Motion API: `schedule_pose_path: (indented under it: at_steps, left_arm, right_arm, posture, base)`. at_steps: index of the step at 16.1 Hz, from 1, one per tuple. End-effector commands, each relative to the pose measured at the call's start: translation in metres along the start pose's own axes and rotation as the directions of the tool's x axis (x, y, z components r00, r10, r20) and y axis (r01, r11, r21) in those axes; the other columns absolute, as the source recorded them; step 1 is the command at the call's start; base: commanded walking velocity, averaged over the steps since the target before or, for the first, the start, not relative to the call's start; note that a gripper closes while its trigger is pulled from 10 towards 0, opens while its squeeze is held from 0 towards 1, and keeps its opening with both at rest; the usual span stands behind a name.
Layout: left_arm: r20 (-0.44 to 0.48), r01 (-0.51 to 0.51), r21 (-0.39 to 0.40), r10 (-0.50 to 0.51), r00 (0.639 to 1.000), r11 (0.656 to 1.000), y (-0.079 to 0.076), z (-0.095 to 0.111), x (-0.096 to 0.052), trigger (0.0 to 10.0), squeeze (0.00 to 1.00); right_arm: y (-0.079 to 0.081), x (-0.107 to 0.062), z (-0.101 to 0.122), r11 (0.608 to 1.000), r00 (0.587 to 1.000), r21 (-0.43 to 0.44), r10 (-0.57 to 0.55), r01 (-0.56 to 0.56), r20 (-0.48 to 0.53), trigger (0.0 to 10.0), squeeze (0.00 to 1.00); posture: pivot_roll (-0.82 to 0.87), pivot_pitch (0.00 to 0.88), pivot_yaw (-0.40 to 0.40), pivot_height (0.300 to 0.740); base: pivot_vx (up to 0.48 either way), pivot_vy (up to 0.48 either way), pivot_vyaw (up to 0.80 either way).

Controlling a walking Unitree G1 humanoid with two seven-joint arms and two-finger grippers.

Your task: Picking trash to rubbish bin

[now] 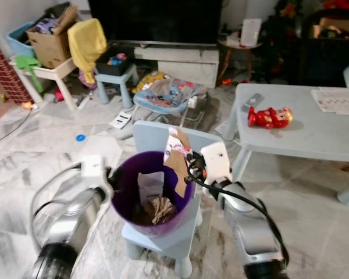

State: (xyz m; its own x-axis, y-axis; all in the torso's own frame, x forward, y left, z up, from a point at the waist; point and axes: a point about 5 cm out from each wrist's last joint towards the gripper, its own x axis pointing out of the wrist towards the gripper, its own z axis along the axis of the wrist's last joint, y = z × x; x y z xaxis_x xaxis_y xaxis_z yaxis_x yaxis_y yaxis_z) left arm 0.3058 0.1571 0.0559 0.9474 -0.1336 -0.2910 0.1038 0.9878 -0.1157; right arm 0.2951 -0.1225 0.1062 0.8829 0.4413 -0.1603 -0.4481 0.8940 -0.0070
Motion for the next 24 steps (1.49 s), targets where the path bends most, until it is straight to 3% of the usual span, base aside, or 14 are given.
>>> schedule_pose_path:
  at_steps: [1, 4, 7, 10, 11, 15, 22, 23, 24]
  left_arm:
    - [0.077, 0.015, 0.078, -0.021, 0.997, 0.997, 0.001, 0.014, -0.017, 10.0, 1.00]
    - [0.077, 0.026, 0.194, -0.042, 0.996, 0.981, 0.003, 0.004, -0.068, 10.0, 1.00]
    - [0.017, -0.029, 0.187, 0.026, 1.000, 0.982, 0.017, -0.008, -0.081, 10.0, 1.00]
    - [0.022, -0.034, 0.199, 0.030, 0.999, 0.979, 0.012, 0.003, -0.085, 10.0, 1.00]
    - [0.028, -0.012, 0.214, 0.006, 1.000, 0.977, 0.007, 0.006, -0.085, 10.0, 1.00]
    - [0.010, -0.007, 0.215, 0.005, 1.000, 0.977, 0.008, 0.007, -0.086, 10.0, 1.00]
    - [0.022, 0.030, 0.226, -0.036, 0.999, 0.974, -0.001, 0.015, -0.075, 10.0, 1.00]
    - [0.044, 0.040, 0.223, -0.051, 0.998, 0.974, -0.005, 0.020, -0.070, 10.0, 0.42]
    - [0.067, 0.044, 0.222, -0.061, 0.996, 0.974, -0.008, 0.025, -0.067, 10.0, 0.27]
  right_arm:
    - [0.007, 0.010, -0.003, 1.000, 1.000, -0.005, 0.022, -0.022, 0.003, 0.0, 0.00]
    - [0.028, 0.036, -0.015, 0.995, 0.996, -0.053, 0.086, -0.088, -0.028, 0.0, 0.00]
    - [0.032, 0.047, -0.027, 0.994, 0.993, -0.056, 0.092, -0.096, -0.074, 0.0, 0.00]
    - [0.040, 0.054, -0.040, 0.988, 0.985, -0.083, 0.118, -0.129, -0.128, 0.2, 0.00]
    - [0.043, 0.056, -0.041, 0.987, 0.985, -0.080, 0.127, -0.137, -0.120, 10.0, 1.00]
    - [0.041, 0.058, -0.036, 0.991, 0.993, -0.074, 0.105, -0.109, -0.054, 10.0, 1.00]
    - [0.028, 0.055, -0.030, 0.996, 0.998, -0.071, 0.057, -0.056, 0.009, 10.0, 1.00]
    - [0.020, 0.053, -0.021, 0.997, 0.998, -0.072, 0.019, -0.014, 0.065, 10.0, 1.00]
    - [0.015, 0.050, -0.013, 0.997, 0.994, -0.075, -0.002, 0.011, 0.111, 10.0, 1.00]
  posture:
    - [0.05, 0.086, 0.006, 0.740]
    - [0.11, 0.088, 0.002, 0.740]
    - [0.13, 0.086, -0.001, 0.740]
    - [0.15, 0.087, -0.004, 0.740]
    - [0.15, 0.089, -0.005, 0.740]
    - [0.15, 0.092, 0.001, 0.740]
    - [0.12, 0.080, 0.000, 0.740]
    - [0.11, 0.079, 0.002, 0.740]
    - [0.09, 0.078, 0.003, 0.740]
  base:
    - [0.000, 0.000, 0.00]
    - [0.000, 0.000, 0.00]
    - [0.000, 0.000, 0.00]
    - [0.000, 0.000, 0.00]
    - [0.000, 0.000, 0.00]
    - [0.000, 0.000, 0.00]
    - [0.000, 0.000, 0.00]
    - [0.000, 0.000, 0.00]
    - [0.000, 0.000, 0.00]
